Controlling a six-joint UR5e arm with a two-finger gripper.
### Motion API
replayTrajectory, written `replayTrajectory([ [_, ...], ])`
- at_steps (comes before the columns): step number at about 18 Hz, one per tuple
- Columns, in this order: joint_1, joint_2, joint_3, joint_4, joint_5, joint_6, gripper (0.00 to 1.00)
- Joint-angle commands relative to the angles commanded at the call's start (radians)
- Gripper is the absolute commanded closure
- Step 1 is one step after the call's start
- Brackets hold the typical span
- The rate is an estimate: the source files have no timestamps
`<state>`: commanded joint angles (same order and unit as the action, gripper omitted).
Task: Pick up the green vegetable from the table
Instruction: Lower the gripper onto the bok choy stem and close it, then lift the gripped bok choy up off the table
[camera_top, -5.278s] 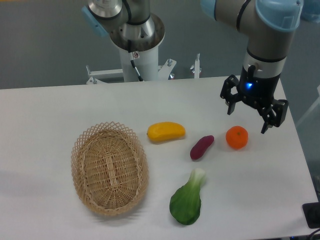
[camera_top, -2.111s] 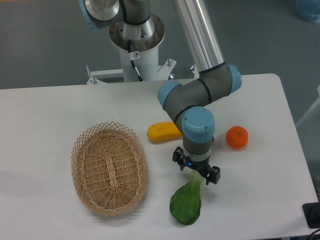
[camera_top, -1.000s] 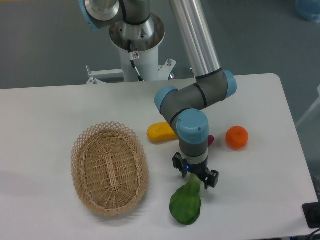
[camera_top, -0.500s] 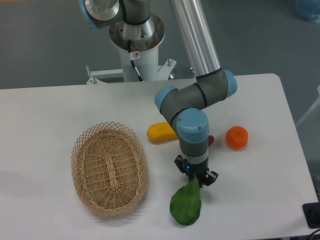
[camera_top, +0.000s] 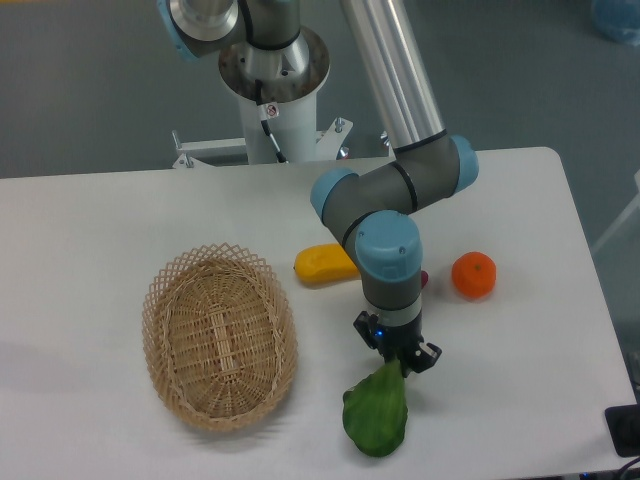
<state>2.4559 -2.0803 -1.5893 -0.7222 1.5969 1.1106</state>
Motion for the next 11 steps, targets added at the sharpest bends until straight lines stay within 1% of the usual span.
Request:
replayTrajectory([
  [1, 0.005, 0.031, 0.006, -0.040, -0.003, 0.000, 0.71],
  [3, 0.005, 0.080, 0.043, -0.147, -0.032, 0.002, 0.70],
  [6, 0.009, 0.138, 0.129, -0.316, -0.075, 0.000, 0.70],
  [7, 0.023, 0.158, 0.153, -0.368, -0.084, 0.000, 0.68],
  [8, 0.041, 0.184, 0.166, -0.399, -0.087, 0.002, 0.68],
  [9, 0.067, 0.206, 0.178, -0.414, -0.092, 0.002, 0.68],
  [11, 0.104, 0.224, 0.181, -0.436, -0.124, 0.043, 0.69],
])
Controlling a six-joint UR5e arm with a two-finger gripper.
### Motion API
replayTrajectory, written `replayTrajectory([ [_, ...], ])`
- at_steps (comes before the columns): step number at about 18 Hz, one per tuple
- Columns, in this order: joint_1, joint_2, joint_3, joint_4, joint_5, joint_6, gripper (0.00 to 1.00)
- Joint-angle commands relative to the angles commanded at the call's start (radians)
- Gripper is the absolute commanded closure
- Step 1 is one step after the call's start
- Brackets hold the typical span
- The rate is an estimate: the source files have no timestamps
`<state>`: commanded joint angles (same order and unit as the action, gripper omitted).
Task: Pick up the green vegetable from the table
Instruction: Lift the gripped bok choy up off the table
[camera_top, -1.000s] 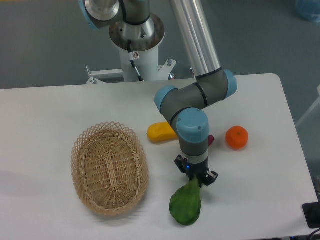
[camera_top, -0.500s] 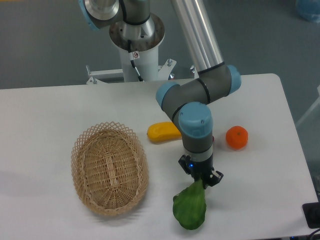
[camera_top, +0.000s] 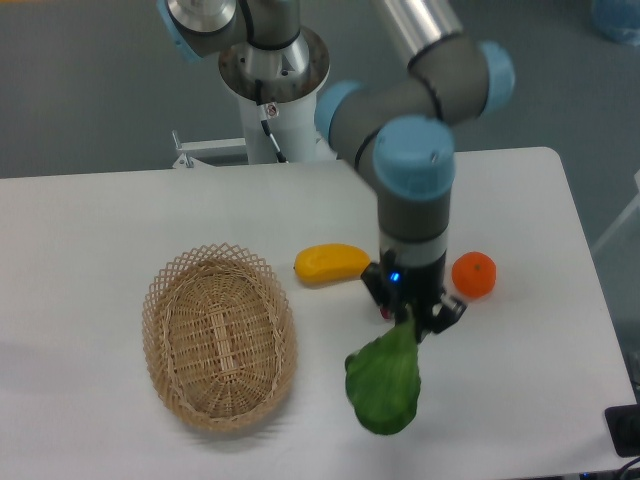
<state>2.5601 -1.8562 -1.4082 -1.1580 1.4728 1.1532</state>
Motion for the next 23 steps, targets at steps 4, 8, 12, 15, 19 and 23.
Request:
replayTrajectory([
  [4, 0.045, 0.028, 0.003, -0.005, -0.005, 0.060, 0.69],
  [8, 0.089, 0.048, 0.002, -0.051, -0.006, 0.144, 0.70],
  [12, 0.132, 0.075, 0.000, -0.117, -0.008, 0.266, 0.70],
  [15, 0.135, 0.077, 0.000, -0.115, -0.020, 0.269, 0.70],
  [19, 0.137, 0.077, -0.003, -0.114, -0.022, 0.267, 0.70],
  [23, 0.132, 0.077, -0.003, -0.109, -0.023, 0.267, 0.69],
])
